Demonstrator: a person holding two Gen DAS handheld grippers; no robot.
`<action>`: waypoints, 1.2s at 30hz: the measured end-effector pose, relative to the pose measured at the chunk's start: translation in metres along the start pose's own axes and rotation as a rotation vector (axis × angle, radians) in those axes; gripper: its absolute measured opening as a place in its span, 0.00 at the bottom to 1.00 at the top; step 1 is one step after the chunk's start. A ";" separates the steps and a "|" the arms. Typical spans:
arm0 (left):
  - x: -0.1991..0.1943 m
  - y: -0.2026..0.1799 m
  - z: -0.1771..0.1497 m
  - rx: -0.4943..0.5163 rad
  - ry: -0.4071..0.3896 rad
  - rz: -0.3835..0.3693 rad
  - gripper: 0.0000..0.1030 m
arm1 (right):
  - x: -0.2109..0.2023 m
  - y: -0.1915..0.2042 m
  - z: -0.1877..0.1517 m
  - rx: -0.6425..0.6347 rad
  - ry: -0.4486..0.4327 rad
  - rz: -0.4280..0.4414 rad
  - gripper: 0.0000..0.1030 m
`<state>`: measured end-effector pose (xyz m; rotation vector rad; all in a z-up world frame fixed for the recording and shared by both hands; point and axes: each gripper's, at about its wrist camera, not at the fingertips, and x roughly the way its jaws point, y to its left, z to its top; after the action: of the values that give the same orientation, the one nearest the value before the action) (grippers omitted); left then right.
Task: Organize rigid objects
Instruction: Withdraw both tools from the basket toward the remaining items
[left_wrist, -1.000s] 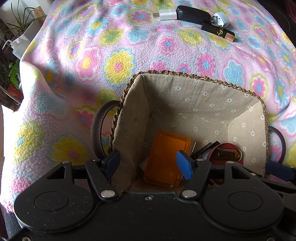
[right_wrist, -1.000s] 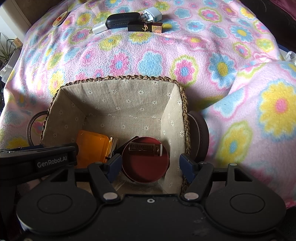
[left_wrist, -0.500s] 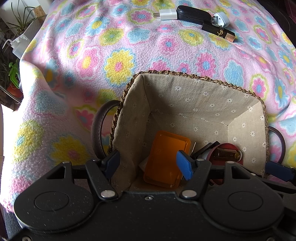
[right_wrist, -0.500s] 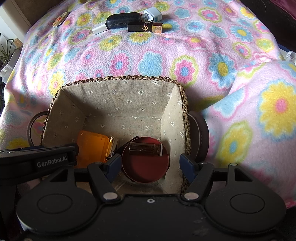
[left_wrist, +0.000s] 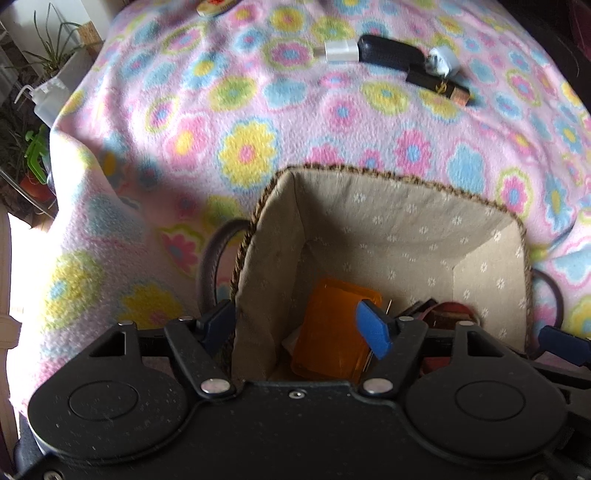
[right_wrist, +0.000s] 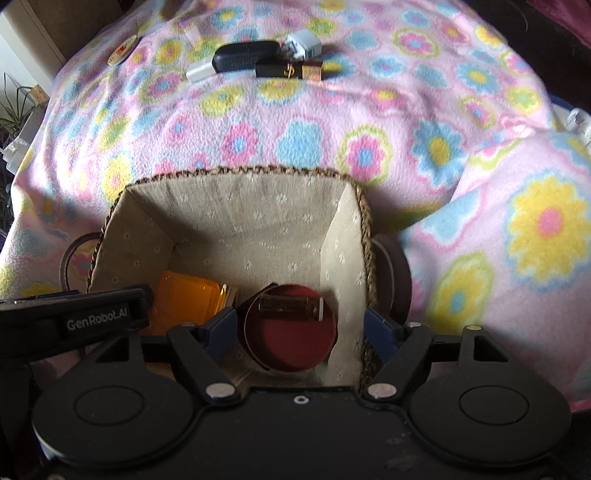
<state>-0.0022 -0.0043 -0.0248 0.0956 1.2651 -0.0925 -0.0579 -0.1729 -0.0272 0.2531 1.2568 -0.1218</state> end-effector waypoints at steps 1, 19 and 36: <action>-0.003 0.001 0.001 -0.005 -0.012 -0.010 0.67 | -0.004 0.000 0.001 -0.001 -0.017 -0.005 0.78; -0.004 0.021 0.072 0.000 -0.111 -0.006 0.70 | 0.006 -0.013 0.062 0.009 -0.155 -0.072 0.88; 0.009 0.011 0.114 0.082 -0.164 -0.001 0.71 | 0.021 0.000 0.105 -0.051 -0.364 -0.058 0.99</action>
<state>0.1100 -0.0072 0.0009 0.1551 1.0977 -0.1496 0.0453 -0.1986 -0.0169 0.1425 0.9040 -0.1769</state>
